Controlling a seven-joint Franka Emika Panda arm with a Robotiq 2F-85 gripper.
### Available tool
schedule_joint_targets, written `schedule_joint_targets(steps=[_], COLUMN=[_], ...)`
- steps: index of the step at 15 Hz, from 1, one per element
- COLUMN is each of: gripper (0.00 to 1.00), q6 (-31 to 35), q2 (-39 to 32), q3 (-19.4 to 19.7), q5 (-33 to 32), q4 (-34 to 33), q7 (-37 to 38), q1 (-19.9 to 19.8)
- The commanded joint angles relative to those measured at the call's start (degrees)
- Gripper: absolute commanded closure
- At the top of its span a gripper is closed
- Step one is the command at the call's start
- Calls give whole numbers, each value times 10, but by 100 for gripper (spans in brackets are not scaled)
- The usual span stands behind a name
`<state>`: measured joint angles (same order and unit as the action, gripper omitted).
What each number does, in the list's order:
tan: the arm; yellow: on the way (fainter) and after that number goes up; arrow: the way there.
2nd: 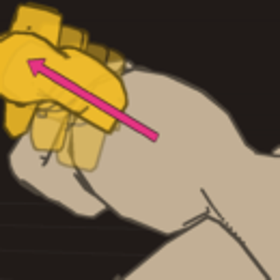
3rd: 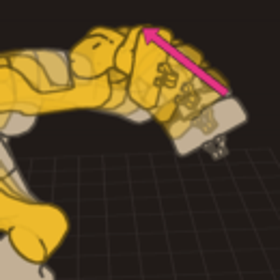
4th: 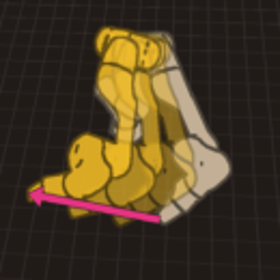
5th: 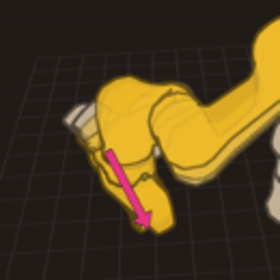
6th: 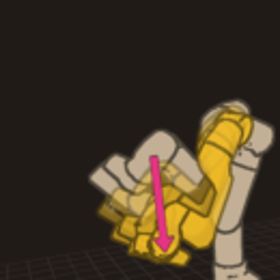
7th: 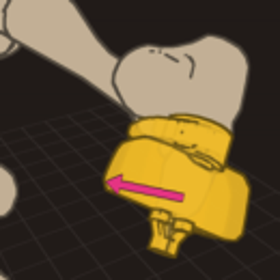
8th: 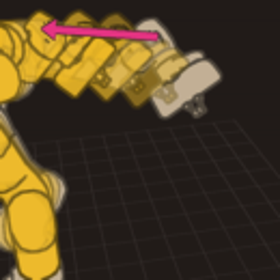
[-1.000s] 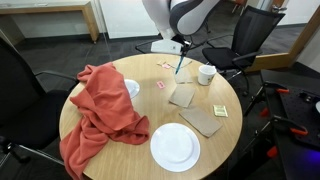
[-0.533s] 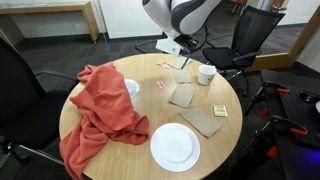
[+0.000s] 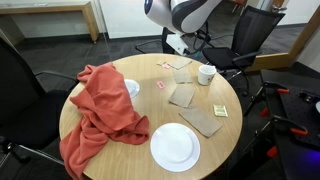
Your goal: Put the marker in the mug
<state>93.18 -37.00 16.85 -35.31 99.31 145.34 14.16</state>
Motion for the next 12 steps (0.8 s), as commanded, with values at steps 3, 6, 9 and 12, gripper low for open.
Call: schedule_joint_targets(steps=[3, 6, 9, 12], gripper=[96, 96, 96, 96], q6=[-132, -167, -171, -161], q2=[-2, -14, -34, -55], q3=[-39, -57, -66, -69], q5=[-22, -25, -21, -19], q4=[-16, -23, -35, -47], q7=[14, 8, 8, 7], q1=[-27, -41, -58, -72])
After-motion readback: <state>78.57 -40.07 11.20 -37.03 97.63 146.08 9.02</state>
